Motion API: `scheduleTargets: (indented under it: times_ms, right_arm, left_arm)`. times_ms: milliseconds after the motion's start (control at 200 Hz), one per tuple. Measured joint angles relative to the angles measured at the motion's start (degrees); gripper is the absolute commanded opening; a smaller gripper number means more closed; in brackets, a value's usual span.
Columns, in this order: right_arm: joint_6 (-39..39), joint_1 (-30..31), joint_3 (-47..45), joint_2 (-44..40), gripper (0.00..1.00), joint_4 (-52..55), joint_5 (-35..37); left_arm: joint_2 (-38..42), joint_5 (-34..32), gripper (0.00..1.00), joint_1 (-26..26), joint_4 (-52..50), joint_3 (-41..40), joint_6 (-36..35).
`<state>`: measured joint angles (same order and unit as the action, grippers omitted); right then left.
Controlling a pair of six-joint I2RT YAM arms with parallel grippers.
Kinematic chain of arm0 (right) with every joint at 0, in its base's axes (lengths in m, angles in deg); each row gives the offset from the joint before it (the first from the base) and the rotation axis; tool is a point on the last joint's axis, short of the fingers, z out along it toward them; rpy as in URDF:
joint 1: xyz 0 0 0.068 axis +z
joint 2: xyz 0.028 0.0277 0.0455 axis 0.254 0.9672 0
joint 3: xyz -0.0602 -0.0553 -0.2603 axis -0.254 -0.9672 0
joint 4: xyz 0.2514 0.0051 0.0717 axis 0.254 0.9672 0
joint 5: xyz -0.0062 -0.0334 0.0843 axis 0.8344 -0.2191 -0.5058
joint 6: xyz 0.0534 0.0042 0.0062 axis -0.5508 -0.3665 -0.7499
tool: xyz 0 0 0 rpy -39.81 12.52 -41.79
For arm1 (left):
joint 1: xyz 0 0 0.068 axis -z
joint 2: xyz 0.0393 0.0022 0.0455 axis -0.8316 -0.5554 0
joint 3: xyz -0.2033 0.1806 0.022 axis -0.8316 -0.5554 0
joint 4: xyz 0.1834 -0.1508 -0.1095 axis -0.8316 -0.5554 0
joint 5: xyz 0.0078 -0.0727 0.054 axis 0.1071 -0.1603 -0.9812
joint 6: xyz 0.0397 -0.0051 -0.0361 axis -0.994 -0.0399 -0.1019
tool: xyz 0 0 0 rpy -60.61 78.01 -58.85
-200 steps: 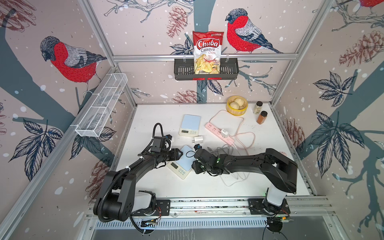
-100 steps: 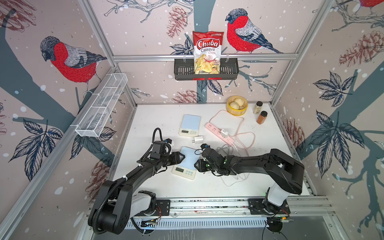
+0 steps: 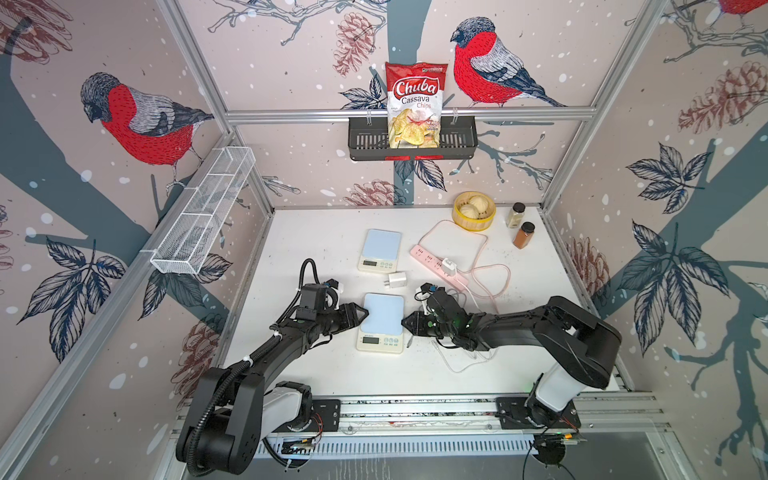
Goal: Charge the electronic scale
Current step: Pick up the electronic scale at the center of the board.
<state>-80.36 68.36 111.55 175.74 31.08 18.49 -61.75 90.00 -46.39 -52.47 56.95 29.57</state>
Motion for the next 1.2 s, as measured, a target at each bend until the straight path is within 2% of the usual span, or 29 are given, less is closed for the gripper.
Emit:
scheduleTargets:
  times_ms: [175, 450, 585, 740, 826, 1201]
  right_arm:
    - [-1.29, -0.85, -2.1, 0.74, 0.24, -4.81, -1.7]
    - [-4.74, -3.13, -8.35, 2.84, 0.21, -17.97, -5.7]
    - [-5.81, -3.41, -8.7, 4.04, 0.21, -20.72, -6.99]
    - [-5.86, -3.41, -7.65, 4.63, 0.21, -20.85, -7.45]
    - [-5.9, -3.41, -7.02, 4.61, 0.25, -20.26, -7.26]
    - [-5.79, -2.43, -5.35, 0.52, 0.28, -12.26, -6.19]
  left_arm:
    - [-2.16, 0.33, 0.64, -0.44, 0.61, -1.75, 1.81]
    - [-7.1, 10.32, 0.62, -0.15, 10.38, -4.46, 5.73]
    - [-7.63, 13.79, 0.61, 0.5, 13.18, -5.7, 8.63]
    - [-5.57, 13.97, 0.54, 1.57, 13.18, -5.77, 10.78]
    - [-4.59, 14.1, 0.5, 1.75, 13.29, -5.77, 11.89]
    - [-4.83, 17.57, 0.45, 2.01, 16.02, -5.29, 13.97]
